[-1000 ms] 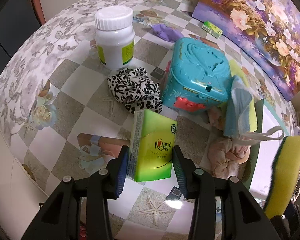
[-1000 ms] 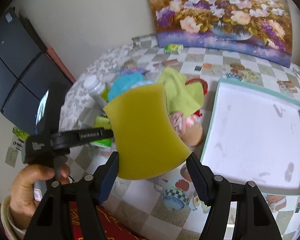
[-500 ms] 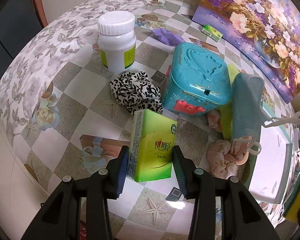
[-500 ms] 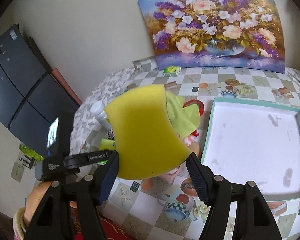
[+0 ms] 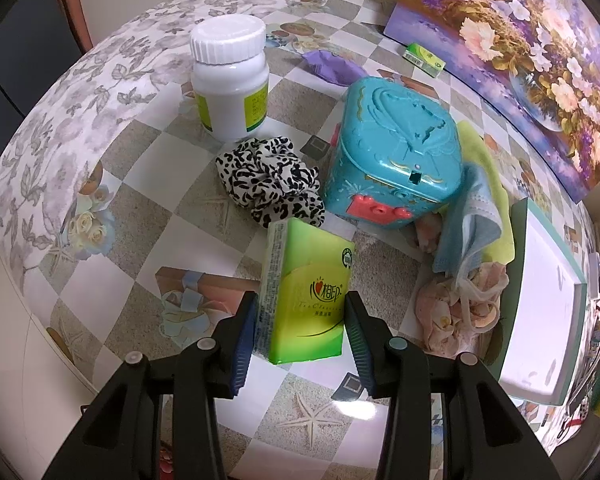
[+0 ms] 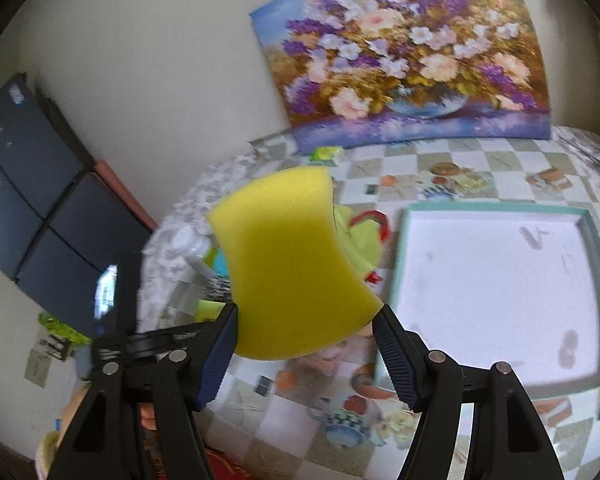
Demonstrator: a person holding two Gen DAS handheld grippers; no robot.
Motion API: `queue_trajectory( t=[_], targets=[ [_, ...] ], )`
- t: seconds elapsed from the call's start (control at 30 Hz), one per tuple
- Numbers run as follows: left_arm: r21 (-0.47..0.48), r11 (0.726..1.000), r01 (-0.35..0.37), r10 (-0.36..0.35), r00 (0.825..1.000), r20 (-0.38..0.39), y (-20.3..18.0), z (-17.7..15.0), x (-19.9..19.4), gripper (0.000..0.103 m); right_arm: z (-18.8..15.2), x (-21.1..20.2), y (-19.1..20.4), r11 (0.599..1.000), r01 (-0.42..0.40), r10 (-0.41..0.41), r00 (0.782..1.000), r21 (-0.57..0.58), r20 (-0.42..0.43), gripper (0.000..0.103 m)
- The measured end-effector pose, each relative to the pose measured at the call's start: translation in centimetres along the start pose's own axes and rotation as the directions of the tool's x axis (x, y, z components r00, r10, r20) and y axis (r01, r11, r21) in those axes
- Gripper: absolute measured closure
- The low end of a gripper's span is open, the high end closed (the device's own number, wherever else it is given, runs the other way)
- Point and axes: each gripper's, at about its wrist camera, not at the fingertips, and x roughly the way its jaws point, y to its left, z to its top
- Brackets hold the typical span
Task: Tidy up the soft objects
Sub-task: 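Lift the yellow sponge with the right gripper and carry it over the tray, then lower the sponge into the tray and open the right gripper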
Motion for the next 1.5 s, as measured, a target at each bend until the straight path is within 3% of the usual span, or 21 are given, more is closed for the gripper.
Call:
queue_trajectory(
  t=[0.13,0.27,0.47,0.67,0.9,1.03,1.1,1.2,1.5],
  targets=[
    [0.009,1.0,-0.023,0.023,0.999,0.038,-0.3,0.1,-1.0,0.058,-0.1,0.7,-1.5,0.997,0.064,-0.063,0.997,0.052,-0.034,0.032],
    [0.05,0.999,-0.015,0.01,0.995,0.095,-1.7,0.1,-3.0,0.058,0.2,0.7,-3.3,0.978,0.194,-0.192,0.981,0.071,-0.032,0.032],
    [0.185,0.981,0.06,-0.081,0.991,0.107,-7.5,0.1,-5.4,0.058,0.6,0.1,-8.2,0.898,0.401,-0.393,0.916,0.18,-0.08,0.032],
    [0.366,0.926,0.092,-0.128,0.989,0.075,-16.1,-1.9,-5.5,0.058,0.6,-1.4,-14.6,0.789,0.513,-0.495,0.857,0.339,-0.145,0.032],
    [0.484,0.855,0.183,-0.183,0.982,-0.049,-23.6,-4.9,-1.0,0.058,-0.5,-2.9,-19.9,0.683,0.573,-0.543,0.813,0.452,-0.21,0.032],
    [0.524,0.828,0.197,-0.165,0.98,-0.108,-25.5,-6.3,1.6,0.058,-0.9,-3.1,-21.6,0.657,0.589,-0.554,0.8,0.47,-0.23,0.032],
    [0.536,0.822,0.193,-0.16,0.981,-0.107,-25.7,-6.7,2.3,0.058,-1.2,-3.1,-22.1,0.657,0.584,-0.544,0.805,0.477,-0.235,0.032],
    [0.538,0.824,0.178,-0.142,0.984,-0.108,-25.6,-6.8,3.3,0.058,-1.5,-2.4,-22.6,0.671,0.556,-0.506,0.827,0.491,-0.245,0.032],
    [0.538,0.824,0.175,-0.125,0.984,-0.128,-25.3,-6.8,4.6,0.057,-2.3,-0.3,-23.0,0.674,0.578,-0.49,0.816,0.461,-0.308,0.032]
  ],
)
